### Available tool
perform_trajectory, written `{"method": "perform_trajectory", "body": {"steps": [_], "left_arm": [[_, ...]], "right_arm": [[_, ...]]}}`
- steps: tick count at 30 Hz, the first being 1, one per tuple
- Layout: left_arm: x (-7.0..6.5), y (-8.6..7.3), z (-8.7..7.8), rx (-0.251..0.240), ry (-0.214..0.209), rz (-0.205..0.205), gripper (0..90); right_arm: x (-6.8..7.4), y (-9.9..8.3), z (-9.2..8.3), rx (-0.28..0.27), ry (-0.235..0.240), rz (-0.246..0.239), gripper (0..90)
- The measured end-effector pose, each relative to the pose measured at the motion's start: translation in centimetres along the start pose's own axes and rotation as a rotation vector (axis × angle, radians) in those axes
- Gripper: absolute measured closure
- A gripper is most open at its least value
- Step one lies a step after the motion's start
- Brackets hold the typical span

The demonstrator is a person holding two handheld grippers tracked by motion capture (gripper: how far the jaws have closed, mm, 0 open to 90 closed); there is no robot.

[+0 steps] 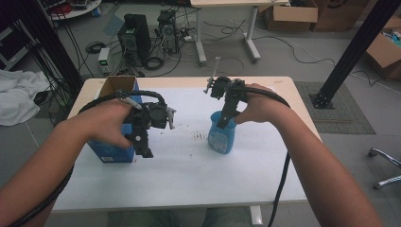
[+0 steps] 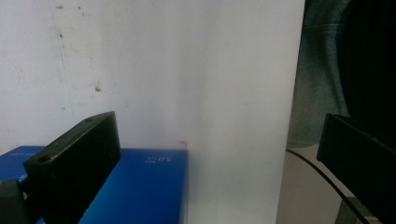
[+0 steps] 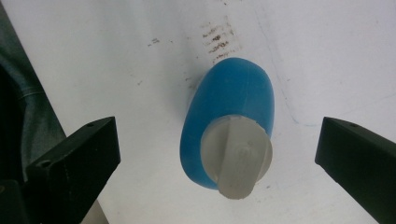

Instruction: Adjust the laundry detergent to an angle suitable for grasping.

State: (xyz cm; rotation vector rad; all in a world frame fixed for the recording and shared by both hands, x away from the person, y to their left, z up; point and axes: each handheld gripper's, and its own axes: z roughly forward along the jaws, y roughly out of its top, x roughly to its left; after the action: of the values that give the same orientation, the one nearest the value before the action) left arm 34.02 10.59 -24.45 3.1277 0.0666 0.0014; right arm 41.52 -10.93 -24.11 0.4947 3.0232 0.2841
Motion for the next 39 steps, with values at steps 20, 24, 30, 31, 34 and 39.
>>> {"method": "perform_trajectory", "body": {"steps": [20,24,30,31,34,39], "left_arm": [[0.5,0.2,0.4,0.016,-0.013,-0.007,0.1],[0.4,0.5,0.2,0.017,-0.011,-0.001,0.1],[0.2,0.5,-0.2,0.015,-0.006,-0.003,0.1],[0.2,0.5,-0.3,0.013,-0.002,-0.005,0.1],[0.1,0.4,-0.5,0.013,0.001,-0.005,0.1],[-0.1,0.6,-0.8,0.009,0.006,-0.006,0.1]], "right_arm": [[3.4,-1.3,-3.6,-0.018,0.036,-0.201,0.0],[4.9,-1.5,-3.9,-0.005,0.038,-0.245,0.0],[6.8,-2.0,-3.7,0.004,0.055,-0.3,0.0],[7.1,-2.1,-3.7,0.01,0.059,-0.298,0.0],[7.5,-2.3,-3.3,0.015,0.061,-0.313,0.0],[7.9,-2.7,-2.6,0.027,0.073,-0.317,0.0]]}}
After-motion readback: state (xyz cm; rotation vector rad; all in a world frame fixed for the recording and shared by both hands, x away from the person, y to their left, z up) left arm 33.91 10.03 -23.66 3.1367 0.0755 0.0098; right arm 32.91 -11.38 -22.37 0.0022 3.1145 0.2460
